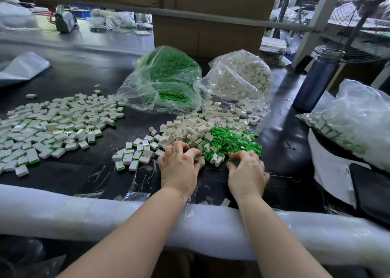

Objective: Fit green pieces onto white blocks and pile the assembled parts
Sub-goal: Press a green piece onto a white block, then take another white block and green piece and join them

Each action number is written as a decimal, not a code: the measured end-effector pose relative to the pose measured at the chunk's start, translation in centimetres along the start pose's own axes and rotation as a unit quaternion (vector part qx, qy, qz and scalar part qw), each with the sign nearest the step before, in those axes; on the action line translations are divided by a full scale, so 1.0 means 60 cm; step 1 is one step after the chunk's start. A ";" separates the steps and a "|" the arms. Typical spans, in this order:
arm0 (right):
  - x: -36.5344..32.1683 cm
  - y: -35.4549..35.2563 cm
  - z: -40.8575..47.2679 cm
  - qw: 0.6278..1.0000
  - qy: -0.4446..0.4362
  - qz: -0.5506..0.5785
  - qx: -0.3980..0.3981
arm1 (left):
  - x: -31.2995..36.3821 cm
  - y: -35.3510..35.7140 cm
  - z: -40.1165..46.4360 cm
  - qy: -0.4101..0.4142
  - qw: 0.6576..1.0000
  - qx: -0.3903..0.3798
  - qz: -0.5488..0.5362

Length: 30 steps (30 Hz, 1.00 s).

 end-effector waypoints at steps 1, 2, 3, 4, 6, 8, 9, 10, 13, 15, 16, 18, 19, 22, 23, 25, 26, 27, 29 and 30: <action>0.000 -0.001 -0.001 1.000 0.002 0.011 0.005 | 0.000 -0.001 -0.001 0.002 1.000 0.001 -0.010; -0.001 -0.003 -0.001 1.000 0.002 0.020 0.011 | 0.001 -0.003 -0.001 0.004 1.000 0.002 -0.024; -0.002 -0.005 -0.002 0.999 -0.001 0.029 0.018 | 0.002 -0.005 -0.003 0.009 0.999 0.004 -0.041; -0.003 -0.007 -0.003 0.999 -0.007 0.044 0.022 | 0.003 -0.007 -0.004 0.016 0.998 0.008 -0.064; -0.007 -0.011 -0.005 0.994 -0.037 0.097 0.022 | 0.007 -0.013 -0.008 0.030 0.991 0.014 -0.130; -0.010 -0.012 -0.008 0.983 -0.071 0.170 0.018 | 0.011 -0.018 -0.010 0.043 0.980 0.006 -0.195; -0.011 -0.012 -0.010 0.977 -0.084 0.197 0.018 | 0.012 -0.020 -0.010 0.046 0.974 -0.003 -0.221; -0.011 -0.012 -0.011 0.972 -0.091 0.217 0.016 | 0.012 -0.021 -0.010 0.044 0.967 -0.013 -0.249; -0.010 -0.013 -0.012 0.951 -0.070 0.302 -0.013 | 0.008 -0.023 -0.011 -0.001 0.941 -0.035 -0.338; -0.008 -0.015 -0.011 0.928 -0.044 0.367 -0.035 | 0.004 -0.023 -0.010 -0.041 0.920 -0.052 -0.387; -0.008 -0.017 -0.011 0.918 -0.033 0.394 -0.045 | 0.003 -0.023 -0.009 -0.053 0.912 -0.061 -0.401; -0.010 -0.020 -0.012 0.901 -0.025 0.428 -0.071 | 0.003 -0.022 -0.009 -0.061 0.902 -0.081 -0.420; -0.012 -0.021 -0.013 0.897 -0.027 0.434 -0.083 | 0.003 -0.022 -0.009 -0.059 0.898 -0.090 -0.426; -0.016 -0.021 -0.015 0.893 -0.040 0.435 -0.110 | 0.004 -0.022 -0.009 -0.056 0.891 -0.102 -0.439; -0.017 -0.020 -0.015 0.892 -0.042 0.436 -0.114 | 0.003 -0.021 -0.008 -0.058 0.889 -0.104 -0.442; -0.018 -0.019 -0.016 0.891 -0.046 0.436 -0.117 | 0.002 -0.020 -0.008 -0.062 0.888 -0.111 -0.443; -0.018 -0.019 -0.016 0.893 -0.049 0.433 -0.116 | 0.002 -0.020 -0.008 -0.062 0.888 -0.113 -0.441; -0.018 -0.018 -0.016 0.894 -0.053 0.430 -0.115 | 0.001 -0.019 -0.008 -0.062 0.889 -0.114 -0.439; -0.018 -0.018 -0.017 0.896 -0.058 0.424 -0.117 | 0.001 -0.019 -0.008 -0.061 0.889 -0.116 -0.439; -0.018 -0.018 -0.017 0.896 -0.059 0.423 -0.121 | 0.000 -0.019 -0.008 -0.061 0.888 -0.118 -0.439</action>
Point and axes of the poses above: each hand's wrist, its own z-axis towards the middle knuckle, its own y-axis out of the palm, x = y × z, the point moved 2 cm from there along z, towards the middle knuckle, and after that the axes turned 6 degrees about x, right-handed, at the moved point
